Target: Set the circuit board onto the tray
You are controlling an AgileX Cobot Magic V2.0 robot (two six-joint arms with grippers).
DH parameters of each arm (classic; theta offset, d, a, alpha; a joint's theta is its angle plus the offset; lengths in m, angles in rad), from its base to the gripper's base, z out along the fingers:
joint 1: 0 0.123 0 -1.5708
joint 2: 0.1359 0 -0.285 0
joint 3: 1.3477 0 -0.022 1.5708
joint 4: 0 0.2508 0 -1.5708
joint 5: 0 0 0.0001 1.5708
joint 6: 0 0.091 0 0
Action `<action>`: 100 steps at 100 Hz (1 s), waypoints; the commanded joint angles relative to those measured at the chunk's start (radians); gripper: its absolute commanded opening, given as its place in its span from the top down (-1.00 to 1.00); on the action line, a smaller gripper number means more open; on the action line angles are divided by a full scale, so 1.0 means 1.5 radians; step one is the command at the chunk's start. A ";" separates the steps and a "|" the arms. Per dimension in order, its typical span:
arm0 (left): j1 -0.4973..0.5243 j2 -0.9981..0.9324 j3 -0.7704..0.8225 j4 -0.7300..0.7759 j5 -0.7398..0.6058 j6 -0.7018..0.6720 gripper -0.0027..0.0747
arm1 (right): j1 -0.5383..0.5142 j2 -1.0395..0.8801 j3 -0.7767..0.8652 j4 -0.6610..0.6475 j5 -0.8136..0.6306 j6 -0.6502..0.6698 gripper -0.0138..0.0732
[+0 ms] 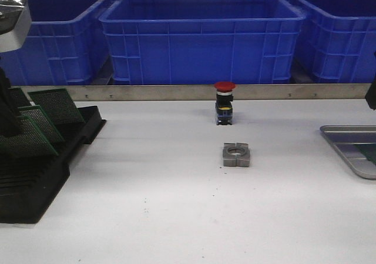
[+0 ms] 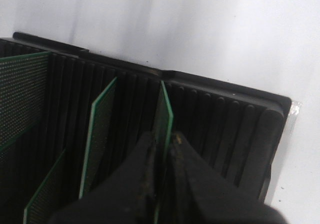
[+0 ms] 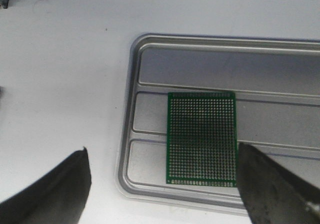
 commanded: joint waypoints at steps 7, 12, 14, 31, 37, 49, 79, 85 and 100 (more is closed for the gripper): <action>-0.013 -0.039 -0.033 -0.019 0.045 -0.014 0.97 | -0.005 -0.040 -0.020 0.002 -0.019 -0.026 -0.72; -0.022 -0.047 -0.042 -0.019 0.058 -0.014 0.97 | -0.004 -0.053 -0.020 0.002 -0.016 -0.040 -0.72; -0.026 -0.050 -0.046 -0.019 0.061 -0.014 0.97 | -0.004 -0.060 -0.020 0.002 -0.014 -0.043 -0.72; -0.075 -0.073 -0.083 -0.081 0.110 -0.014 0.97 | 0.006 -0.130 -0.020 0.002 0.020 -0.092 -0.72; -0.096 -0.073 -0.093 -0.121 0.122 -0.014 0.97 | 0.019 -0.154 -0.020 0.002 0.035 -0.118 -0.72; -0.135 -0.073 -0.096 -0.224 0.115 -0.014 0.97 | 0.057 -0.191 -0.020 0.002 0.060 -0.181 -0.72; -0.188 -0.071 -0.096 -0.401 0.129 0.045 0.97 | 0.181 -0.209 -0.020 0.086 0.179 -0.368 -0.72; -0.190 -0.071 -0.096 -0.440 0.144 0.058 0.97 | 0.201 -0.209 -0.020 0.128 0.217 -0.413 -0.72; -0.189 -0.071 -0.096 -0.519 0.198 0.093 0.97 | 0.245 -0.209 -0.020 0.249 0.279 -0.526 -0.72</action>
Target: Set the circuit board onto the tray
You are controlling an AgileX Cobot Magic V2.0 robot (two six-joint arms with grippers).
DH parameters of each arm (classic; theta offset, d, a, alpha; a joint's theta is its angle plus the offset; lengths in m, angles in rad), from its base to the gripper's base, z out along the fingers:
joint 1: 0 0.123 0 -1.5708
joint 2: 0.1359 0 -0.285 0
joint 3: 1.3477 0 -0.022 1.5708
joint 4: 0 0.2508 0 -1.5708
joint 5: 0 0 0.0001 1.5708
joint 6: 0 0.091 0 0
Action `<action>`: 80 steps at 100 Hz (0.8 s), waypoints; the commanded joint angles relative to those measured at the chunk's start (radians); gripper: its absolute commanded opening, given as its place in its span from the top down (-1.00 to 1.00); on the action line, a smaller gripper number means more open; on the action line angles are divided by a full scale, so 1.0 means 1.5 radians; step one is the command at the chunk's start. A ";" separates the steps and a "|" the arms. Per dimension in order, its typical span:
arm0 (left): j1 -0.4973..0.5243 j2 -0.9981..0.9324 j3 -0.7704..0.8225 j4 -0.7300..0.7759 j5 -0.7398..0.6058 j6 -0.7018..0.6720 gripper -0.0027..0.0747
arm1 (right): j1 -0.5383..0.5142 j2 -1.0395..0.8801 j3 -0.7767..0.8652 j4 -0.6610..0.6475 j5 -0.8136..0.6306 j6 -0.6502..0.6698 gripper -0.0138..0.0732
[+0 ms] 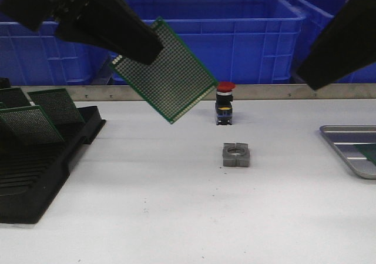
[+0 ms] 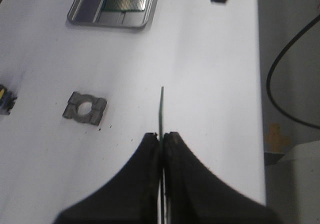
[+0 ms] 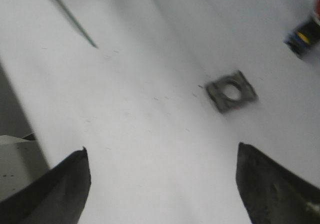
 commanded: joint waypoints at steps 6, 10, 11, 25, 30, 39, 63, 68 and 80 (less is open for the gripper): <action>-0.007 -0.021 -0.021 -0.109 0.056 0.030 0.97 | 0.027 -0.019 -0.020 0.149 0.033 -0.105 -0.72; -0.007 -0.021 -0.021 -0.122 0.071 0.031 0.97 | 0.033 -0.019 -0.020 0.179 0.039 -0.130 -0.72; -0.007 -0.021 -0.021 -0.124 0.073 0.031 0.97 | 0.034 -0.019 -0.020 0.191 0.041 -0.134 -0.72; -0.007 -0.021 -0.021 -0.153 0.092 0.031 0.97 | 0.054 0.001 -0.020 0.272 0.058 -0.182 -0.72; -0.007 -0.021 -0.021 -0.162 0.096 0.031 0.97 | 0.062 0.011 -0.020 0.282 0.059 -0.184 -0.72; -0.007 -0.021 -0.021 -0.166 0.096 0.031 0.97 | 0.081 0.040 -0.020 0.285 0.059 -0.184 -0.72; -0.007 -0.021 -0.021 -0.166 0.096 0.031 0.97 | 0.092 0.093 -0.020 0.323 0.067 -0.184 -0.29; -0.007 -0.021 -0.021 -0.166 0.096 0.031 0.97 | 0.092 0.097 -0.020 0.328 0.067 -0.184 -0.01; -0.007 -0.021 -0.021 -0.166 0.093 0.031 0.97 | 0.092 0.099 -0.020 0.330 0.064 -0.184 0.67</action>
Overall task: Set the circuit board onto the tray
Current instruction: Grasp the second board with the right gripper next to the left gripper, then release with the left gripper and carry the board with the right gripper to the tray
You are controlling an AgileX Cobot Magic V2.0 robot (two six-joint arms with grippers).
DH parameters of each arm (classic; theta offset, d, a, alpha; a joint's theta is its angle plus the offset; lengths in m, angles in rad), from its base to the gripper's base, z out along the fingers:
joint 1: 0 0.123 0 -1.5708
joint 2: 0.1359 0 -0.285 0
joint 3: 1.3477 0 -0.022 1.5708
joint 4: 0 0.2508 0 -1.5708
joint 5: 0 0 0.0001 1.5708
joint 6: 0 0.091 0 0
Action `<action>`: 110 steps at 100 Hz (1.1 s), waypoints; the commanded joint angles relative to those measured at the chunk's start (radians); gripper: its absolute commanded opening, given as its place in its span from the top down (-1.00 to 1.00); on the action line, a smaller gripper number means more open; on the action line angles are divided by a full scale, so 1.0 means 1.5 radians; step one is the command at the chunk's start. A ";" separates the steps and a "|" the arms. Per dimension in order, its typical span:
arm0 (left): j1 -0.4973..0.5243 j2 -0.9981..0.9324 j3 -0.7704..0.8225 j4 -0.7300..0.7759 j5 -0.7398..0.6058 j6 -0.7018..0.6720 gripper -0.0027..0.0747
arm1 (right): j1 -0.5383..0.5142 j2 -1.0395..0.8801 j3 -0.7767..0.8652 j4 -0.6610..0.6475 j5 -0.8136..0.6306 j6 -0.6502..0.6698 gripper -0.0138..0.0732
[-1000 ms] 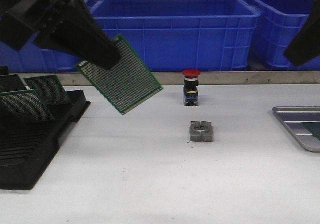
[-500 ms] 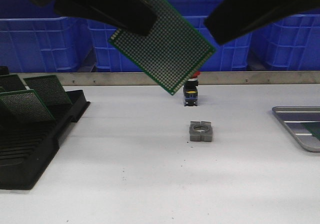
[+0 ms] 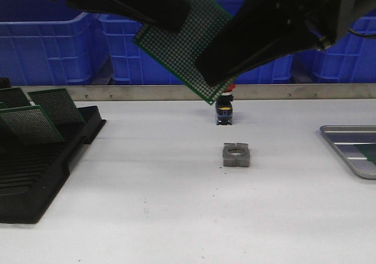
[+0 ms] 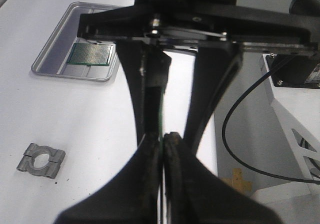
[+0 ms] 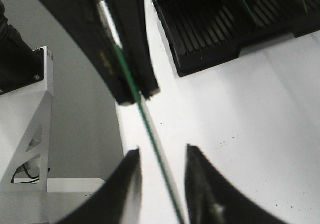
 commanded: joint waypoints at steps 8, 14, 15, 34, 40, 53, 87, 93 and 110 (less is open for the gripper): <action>-0.007 -0.021 -0.021 -0.051 0.002 0.000 0.94 | 0.002 -0.014 -0.020 0.044 0.010 -0.008 0.83; -0.007 -0.021 -0.021 -0.051 -0.007 0.000 0.84 | 0.002 -0.014 -0.020 0.044 0.011 -0.008 0.82; -0.007 -0.021 -0.021 -0.051 -0.007 0.000 0.80 | 0.002 -0.014 -0.020 0.044 0.011 -0.008 0.82; -0.007 -0.021 -0.021 -0.051 -0.009 0.000 -0.10 | 0.002 -0.014 -0.020 0.033 0.012 0.035 0.82; -0.007 -0.021 -0.021 -0.050 -0.014 0.000 -0.30 | 0.002 -0.014 -0.020 0.005 0.013 0.075 0.82; -0.007 -0.021 -0.021 -0.045 -0.035 0.000 -0.40 | -0.009 -0.014 -0.018 -0.076 0.016 0.188 0.82; -0.007 -0.021 -0.020 -0.044 -0.039 0.000 -0.40 | -0.163 -0.012 0.036 -0.127 -0.066 0.297 0.82; -0.007 -0.021 -0.020 -0.044 -0.039 0.000 -0.40 | -0.206 -0.012 0.048 -0.127 -0.115 0.308 0.82; -0.007 -0.021 -0.020 -0.044 -0.039 0.000 -0.40 | -0.308 -0.012 0.078 -0.127 -0.252 0.311 0.82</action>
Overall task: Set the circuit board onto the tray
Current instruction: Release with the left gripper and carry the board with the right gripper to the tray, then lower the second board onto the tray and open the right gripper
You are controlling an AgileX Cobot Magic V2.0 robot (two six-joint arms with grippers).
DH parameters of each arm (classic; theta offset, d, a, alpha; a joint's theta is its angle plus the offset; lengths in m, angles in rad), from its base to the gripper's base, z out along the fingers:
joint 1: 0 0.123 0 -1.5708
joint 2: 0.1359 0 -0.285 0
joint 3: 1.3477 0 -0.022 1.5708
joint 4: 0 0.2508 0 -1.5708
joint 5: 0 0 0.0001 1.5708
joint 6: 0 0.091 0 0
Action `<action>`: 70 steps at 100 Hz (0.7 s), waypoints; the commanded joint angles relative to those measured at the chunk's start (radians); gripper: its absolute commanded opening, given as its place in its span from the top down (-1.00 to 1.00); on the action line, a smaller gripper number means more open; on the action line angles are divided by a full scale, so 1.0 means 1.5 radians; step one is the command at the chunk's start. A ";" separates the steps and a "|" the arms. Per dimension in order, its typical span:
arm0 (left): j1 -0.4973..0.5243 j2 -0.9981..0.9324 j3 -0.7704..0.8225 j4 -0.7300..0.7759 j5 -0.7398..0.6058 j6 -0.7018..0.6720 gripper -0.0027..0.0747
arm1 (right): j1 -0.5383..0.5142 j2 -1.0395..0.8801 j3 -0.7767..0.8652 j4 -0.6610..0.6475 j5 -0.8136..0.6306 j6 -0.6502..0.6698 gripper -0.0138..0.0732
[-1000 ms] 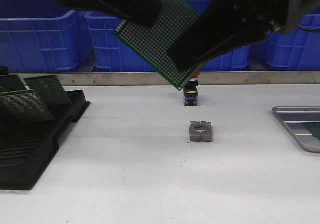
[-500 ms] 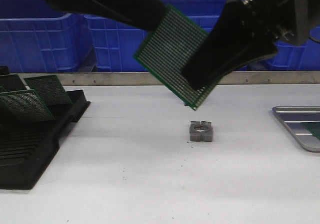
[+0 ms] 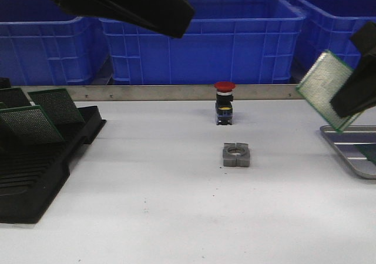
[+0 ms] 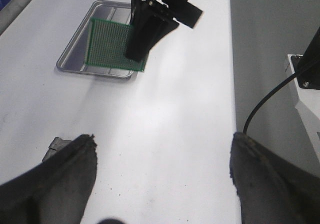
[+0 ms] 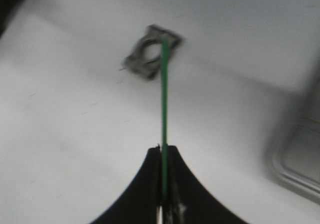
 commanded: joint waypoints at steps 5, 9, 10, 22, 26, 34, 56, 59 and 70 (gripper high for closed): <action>-0.007 -0.021 -0.020 -0.042 0.006 -0.001 -0.40 | -0.062 -0.012 0.002 0.024 -0.101 0.001 0.82; -0.007 -0.021 -0.020 -0.042 0.006 -0.001 -0.40 | -0.076 -0.012 0.005 0.024 -0.131 0.001 0.82; -0.007 -0.021 -0.020 -0.042 0.006 -0.001 -0.40 | -0.078 -0.012 0.005 0.024 -0.140 0.001 0.82; -0.007 -0.021 -0.020 -0.042 0.006 -0.001 -0.40 | -0.106 -0.012 0.008 0.024 -0.187 0.001 0.82; -0.007 -0.021 -0.020 -0.042 0.006 -0.001 -0.40 | -0.111 -0.012 0.008 0.024 -0.189 0.001 0.82; -0.007 -0.021 -0.020 -0.042 0.006 -0.001 -0.40 | -0.118 -0.012 0.008 0.024 -0.188 0.001 0.73; -0.007 -0.021 -0.020 -0.042 0.006 -0.001 -0.40 | -0.121 -0.012 0.008 0.024 -0.223 0.001 -0.07; -0.007 -0.021 -0.020 -0.042 0.006 -0.001 -0.40 | -0.121 -0.012 0.008 0.024 -0.230 0.001 -0.23; -0.007 -0.021 -0.020 -0.042 0.006 -0.001 -0.40 | -0.121 -0.012 0.008 0.024 -0.241 0.001 -0.47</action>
